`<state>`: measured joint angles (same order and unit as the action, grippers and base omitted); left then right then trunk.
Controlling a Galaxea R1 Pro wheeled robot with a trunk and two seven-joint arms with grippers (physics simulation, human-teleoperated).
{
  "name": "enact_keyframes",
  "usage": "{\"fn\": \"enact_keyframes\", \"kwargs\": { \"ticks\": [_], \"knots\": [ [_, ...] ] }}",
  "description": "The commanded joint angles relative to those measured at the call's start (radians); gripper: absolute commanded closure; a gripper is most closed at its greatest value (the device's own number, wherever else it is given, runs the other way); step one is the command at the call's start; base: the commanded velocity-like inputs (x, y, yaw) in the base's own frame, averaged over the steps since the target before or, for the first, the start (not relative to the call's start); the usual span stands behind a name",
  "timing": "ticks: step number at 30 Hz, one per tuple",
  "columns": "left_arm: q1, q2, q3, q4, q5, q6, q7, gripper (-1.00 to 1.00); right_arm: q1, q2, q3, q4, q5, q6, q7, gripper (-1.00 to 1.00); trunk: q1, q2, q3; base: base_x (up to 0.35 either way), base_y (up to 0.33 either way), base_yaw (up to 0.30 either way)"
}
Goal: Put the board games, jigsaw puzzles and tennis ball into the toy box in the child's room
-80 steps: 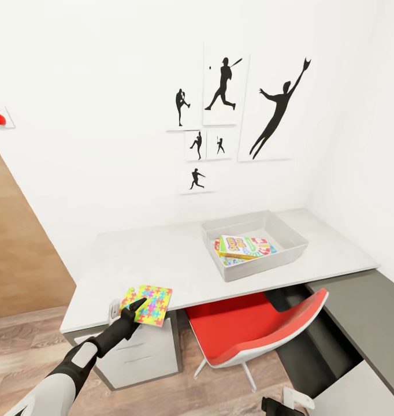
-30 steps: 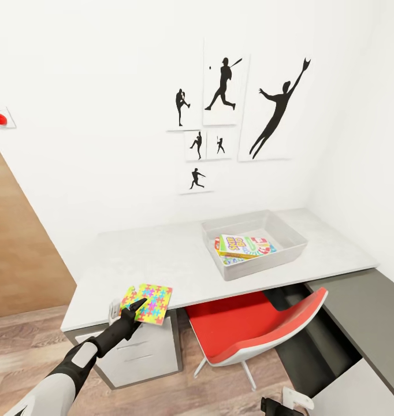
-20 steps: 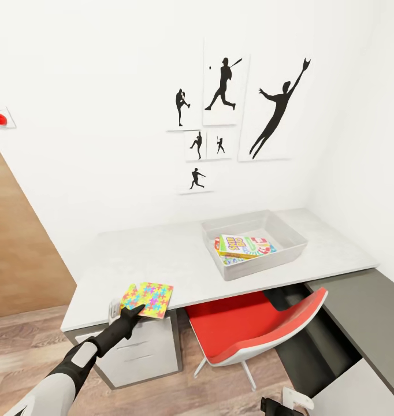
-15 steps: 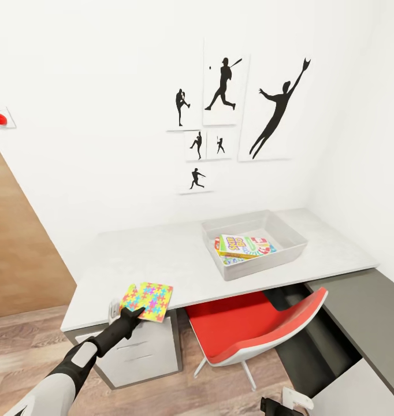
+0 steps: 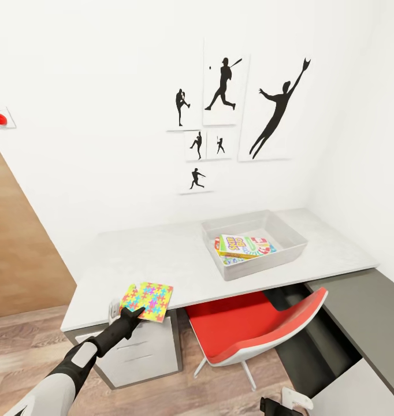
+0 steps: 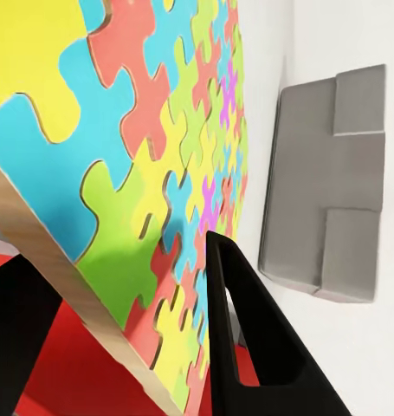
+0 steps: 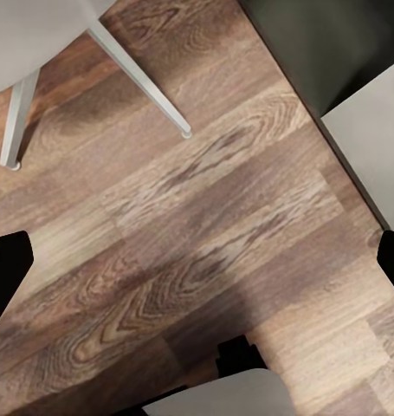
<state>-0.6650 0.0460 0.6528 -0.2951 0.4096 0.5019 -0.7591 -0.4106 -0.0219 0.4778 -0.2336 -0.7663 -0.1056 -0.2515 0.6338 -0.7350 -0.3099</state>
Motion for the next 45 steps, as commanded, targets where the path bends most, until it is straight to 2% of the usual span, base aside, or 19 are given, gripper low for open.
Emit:
{"fn": "enact_keyframes", "kwargs": {
  "ticks": [1, 24, 45],
  "knots": [
    [-0.001, 0.0, 0.002, 0.001, 0.001, 0.006, -0.002, 1.0, -0.001, 0.0, 0.009, -0.001, -0.01, -0.003, -0.005, -1.0, 0.0, -0.001, -0.001, 0.0, 0.0, 0.0],
    [-0.001, 0.0, 0.004, 0.001, 0.001, 0.006, -0.002, 1.0, -0.001, 0.002, 0.009, -0.001, -0.01, -0.003, -0.005, -1.0, 0.0, -0.001, -0.001, 0.0, 0.0, 0.0],
    [-0.001, 0.0, -0.001, 0.001, 0.001, 0.007, -0.002, 1.0, -0.001, 0.003, 0.01, 0.0, -0.01, -0.001, -0.005, -1.0, -0.08, 0.146, 0.065, 0.0, 0.0, 0.0]
  ]
}}
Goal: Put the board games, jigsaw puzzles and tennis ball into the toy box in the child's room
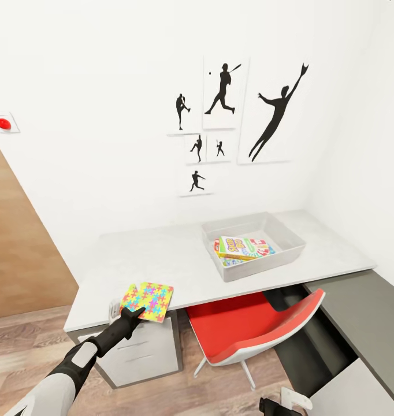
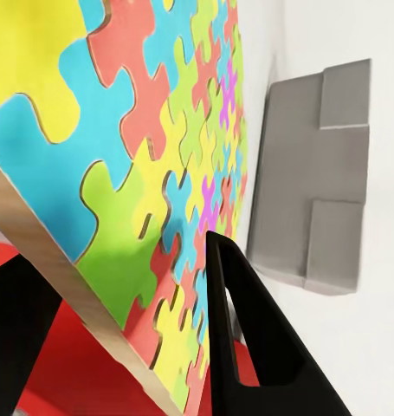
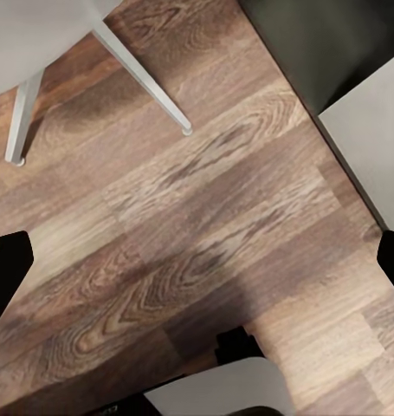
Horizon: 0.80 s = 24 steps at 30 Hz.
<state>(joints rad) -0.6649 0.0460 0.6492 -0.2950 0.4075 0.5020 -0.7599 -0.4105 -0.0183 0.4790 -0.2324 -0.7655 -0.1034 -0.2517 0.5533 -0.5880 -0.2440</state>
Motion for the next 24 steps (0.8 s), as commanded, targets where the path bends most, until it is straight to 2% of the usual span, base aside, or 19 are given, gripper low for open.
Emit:
{"fn": "enact_keyframes", "kwargs": {
  "ticks": [1, 12, 20, 24],
  "knots": [
    [-0.001, 0.0, 0.002, 0.0, 0.004, 0.007, -0.001, 1.0, -0.001, -0.001, 0.008, -0.001, -0.011, -0.003, -0.005, -1.0, -0.004, 0.006, 0.002, 0.0, 0.0, 0.0],
    [-0.001, 0.001, 0.0, 0.0, 0.003, 0.019, -0.001, 1.0, -0.001, -0.002, 0.009, -0.001, -0.012, -0.006, -0.005, -1.0, -0.046, 0.083, 0.036, 0.0, 0.0, 0.0],
    [-0.001, 0.006, -0.003, -0.005, 0.002, 0.063, -0.001, 1.0, -0.001, -0.002, 0.007, -0.002, -0.012, -0.007, -0.005, -1.0, -0.076, 0.139, 0.061, 0.0, 0.0, 0.0],
    [-0.001, 0.01, -0.004, -0.01, -0.001, 0.122, -0.001, 1.0, -0.001, 0.0, 0.007, -0.002, -0.012, -0.006, -0.005, -1.0, -0.092, 0.167, 0.074, 0.0, 0.0, 0.0]
  ]
}}
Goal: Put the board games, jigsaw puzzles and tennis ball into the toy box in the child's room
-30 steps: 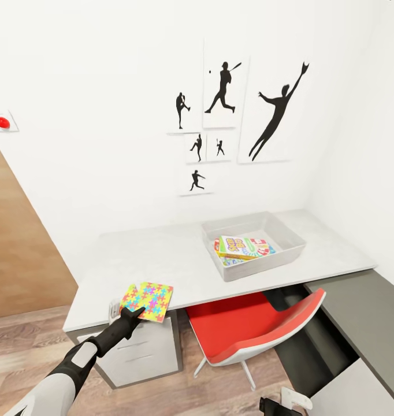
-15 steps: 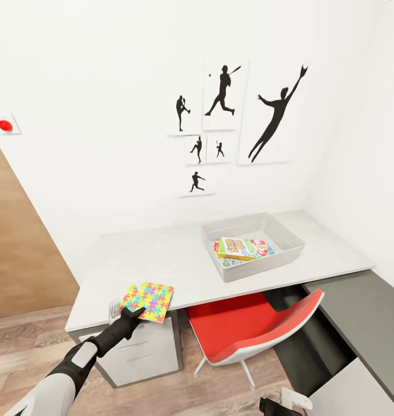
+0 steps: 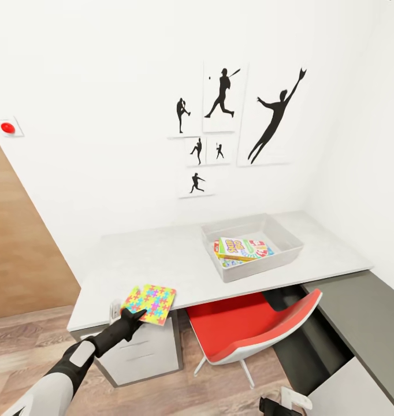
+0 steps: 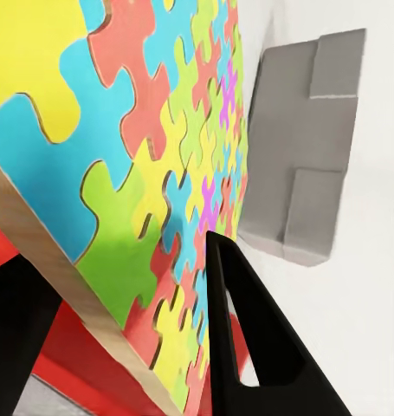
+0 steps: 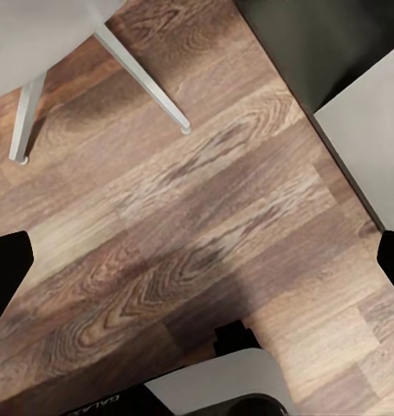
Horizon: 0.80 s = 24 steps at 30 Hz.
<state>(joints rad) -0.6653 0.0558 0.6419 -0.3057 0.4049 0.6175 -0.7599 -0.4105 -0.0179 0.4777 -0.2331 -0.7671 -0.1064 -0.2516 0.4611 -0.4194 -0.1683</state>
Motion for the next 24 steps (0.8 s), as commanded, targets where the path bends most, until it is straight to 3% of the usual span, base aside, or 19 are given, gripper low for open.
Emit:
{"fn": "enact_keyframes", "kwargs": {
  "ticks": [1, 7, 8, 13, 16, 24],
  "knots": [
    [-0.001, 0.001, 0.003, -0.003, 0.001, 0.023, -0.001, 1.0, -0.001, 0.0, 0.009, -0.001, -0.011, -0.004, -0.005, -1.0, -0.003, 0.005, 0.001, 0.0, 0.0, 0.0],
    [-0.001, 0.003, -0.015, -0.078, -0.001, 0.12, -0.027, 1.0, -0.001, 0.001, 0.009, -0.002, -0.011, -0.002, -0.005, -1.0, -0.011, 0.019, 0.008, 0.0, 0.0, 0.0],
    [-0.001, 0.008, -0.079, -0.134, -0.002, 0.161, -0.085, 1.0, -0.001, 0.001, 0.009, -0.002, -0.011, 0.0, -0.005, -1.0, -0.011, 0.019, 0.008, 0.0, 0.0, 0.0],
    [-0.002, 0.03, -0.151, -0.159, -0.003, 0.182, -0.164, 1.0, -0.001, 0.002, 0.01, -0.002, -0.011, -0.001, -0.005, -1.0, -0.011, 0.019, 0.008, 0.0, 0.0, 0.0],
    [-0.002, 0.057, -0.192, -0.165, -0.003, 0.211, -0.214, 1.0, -0.001, 0.002, 0.01, -0.002, -0.011, -0.002, -0.005, -1.0, -0.011, 0.019, 0.008, 0.0, 0.0, 0.0],
    [-0.005, 0.092, -0.211, -0.179, -0.003, 0.227, -0.243, 1.0, -0.001, 0.003, 0.01, -0.002, -0.011, -0.002, -0.005, -1.0, -0.011, 0.019, 0.008, 0.0, 0.0, 0.0]
  ]
}}
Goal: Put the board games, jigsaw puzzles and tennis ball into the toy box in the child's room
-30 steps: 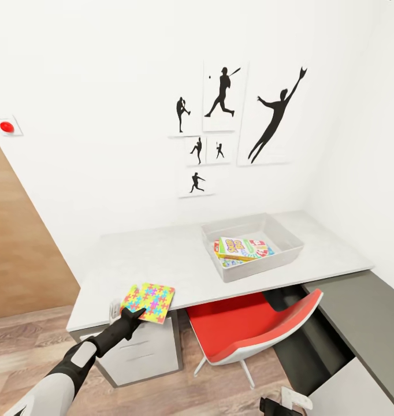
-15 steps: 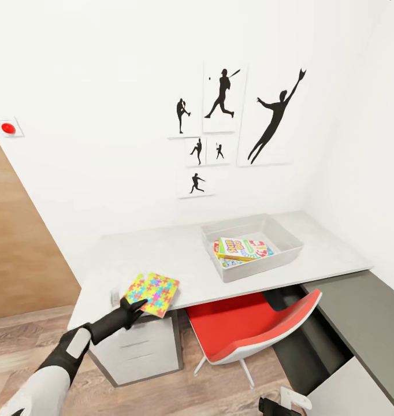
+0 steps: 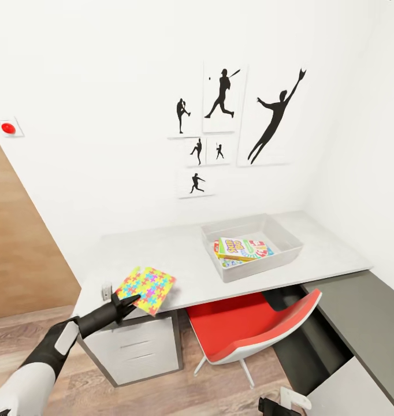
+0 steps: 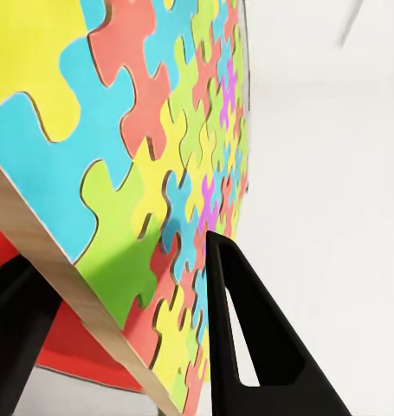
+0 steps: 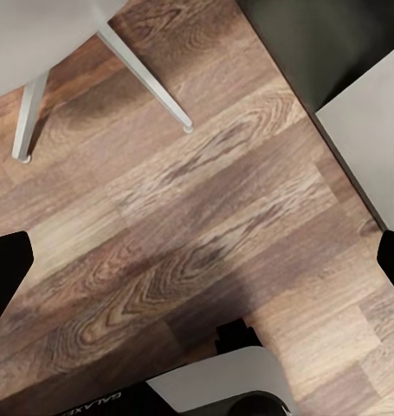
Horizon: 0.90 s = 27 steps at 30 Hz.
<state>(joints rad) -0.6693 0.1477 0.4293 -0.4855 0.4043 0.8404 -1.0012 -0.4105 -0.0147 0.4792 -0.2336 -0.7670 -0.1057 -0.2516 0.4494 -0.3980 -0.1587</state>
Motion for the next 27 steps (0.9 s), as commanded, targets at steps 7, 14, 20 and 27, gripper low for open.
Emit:
{"fn": "enact_keyframes", "kwargs": {
  "ticks": [7, 14, 20, 27],
  "knots": [
    [-0.002, 0.005, -0.031, -0.048, -0.002, 0.045, -0.005, 1.0, -0.001, -0.002, 0.007, -0.001, -0.011, -0.003, -0.005, -1.0, 0.001, -0.002, -0.002, 0.0, 0.0, 0.0],
    [-0.005, 0.004, -0.068, -0.074, -0.002, 0.059, -0.005, 1.0, -0.001, -0.002, 0.007, -0.001, -0.011, -0.004, -0.005, -1.0, 0.001, -0.002, -0.002, 0.0, 0.0, 0.0],
    [-0.023, 0.001, -0.078, -0.077, -0.002, 0.098, -0.004, 1.0, -0.001, -0.002, 0.007, -0.001, -0.011, -0.003, -0.005, -1.0, 0.001, -0.002, -0.002, 0.0, 0.0, 0.0],
    [-0.028, 0.005, -0.15, -0.11, -0.002, 0.126, -0.006, 1.0, -0.001, -0.002, 0.007, -0.001, -0.011, -0.005, -0.005, -1.0, 0.001, -0.002, -0.002, 0.0, 0.0, 0.0]
  ]
}}
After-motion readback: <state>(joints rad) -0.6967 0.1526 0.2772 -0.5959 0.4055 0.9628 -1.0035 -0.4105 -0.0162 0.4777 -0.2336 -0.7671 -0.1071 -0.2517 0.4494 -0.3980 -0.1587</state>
